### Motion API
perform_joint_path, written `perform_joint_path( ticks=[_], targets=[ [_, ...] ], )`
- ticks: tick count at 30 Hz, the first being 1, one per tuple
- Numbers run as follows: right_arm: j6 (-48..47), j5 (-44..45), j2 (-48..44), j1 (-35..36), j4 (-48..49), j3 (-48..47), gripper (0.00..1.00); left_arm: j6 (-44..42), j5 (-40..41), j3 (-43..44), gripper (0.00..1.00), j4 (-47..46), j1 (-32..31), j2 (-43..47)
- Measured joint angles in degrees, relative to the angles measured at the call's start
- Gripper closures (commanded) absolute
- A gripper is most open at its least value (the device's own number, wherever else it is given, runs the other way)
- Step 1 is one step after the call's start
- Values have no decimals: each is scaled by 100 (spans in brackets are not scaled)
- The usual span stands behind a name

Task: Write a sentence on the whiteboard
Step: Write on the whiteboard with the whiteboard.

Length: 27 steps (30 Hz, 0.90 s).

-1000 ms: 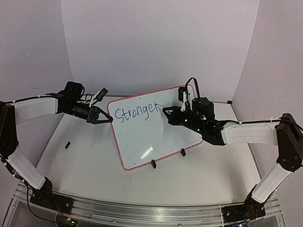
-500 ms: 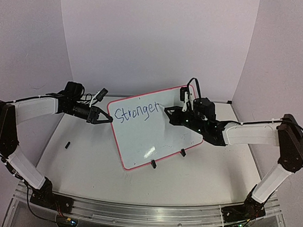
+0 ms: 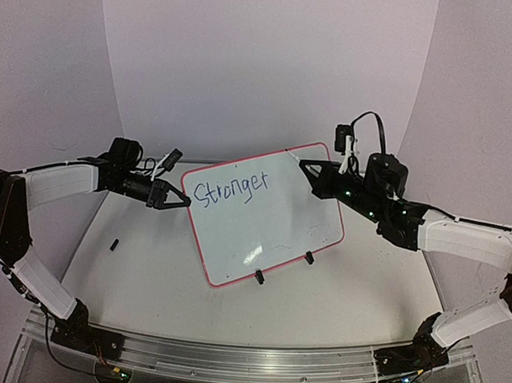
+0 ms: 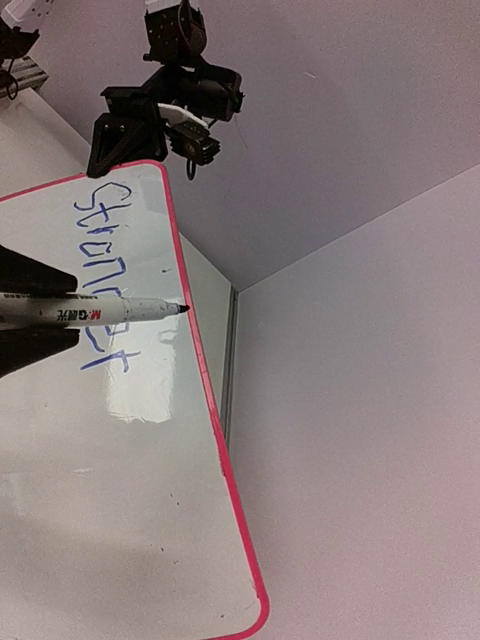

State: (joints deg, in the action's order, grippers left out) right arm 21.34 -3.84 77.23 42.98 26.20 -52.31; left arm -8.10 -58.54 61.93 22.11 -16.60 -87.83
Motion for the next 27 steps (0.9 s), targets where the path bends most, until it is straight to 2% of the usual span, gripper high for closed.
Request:
perform_joint_path(
  ticks=[10, 27],
  targets=[
    [-170, -317, -129, -474, -431, 177, 100, 0, 2, 0, 100, 0, 0, 0],
    [-297, -719, 723, -546, -457, 66, 100, -2, 2, 0, 100, 0, -2, 0]
  ],
)
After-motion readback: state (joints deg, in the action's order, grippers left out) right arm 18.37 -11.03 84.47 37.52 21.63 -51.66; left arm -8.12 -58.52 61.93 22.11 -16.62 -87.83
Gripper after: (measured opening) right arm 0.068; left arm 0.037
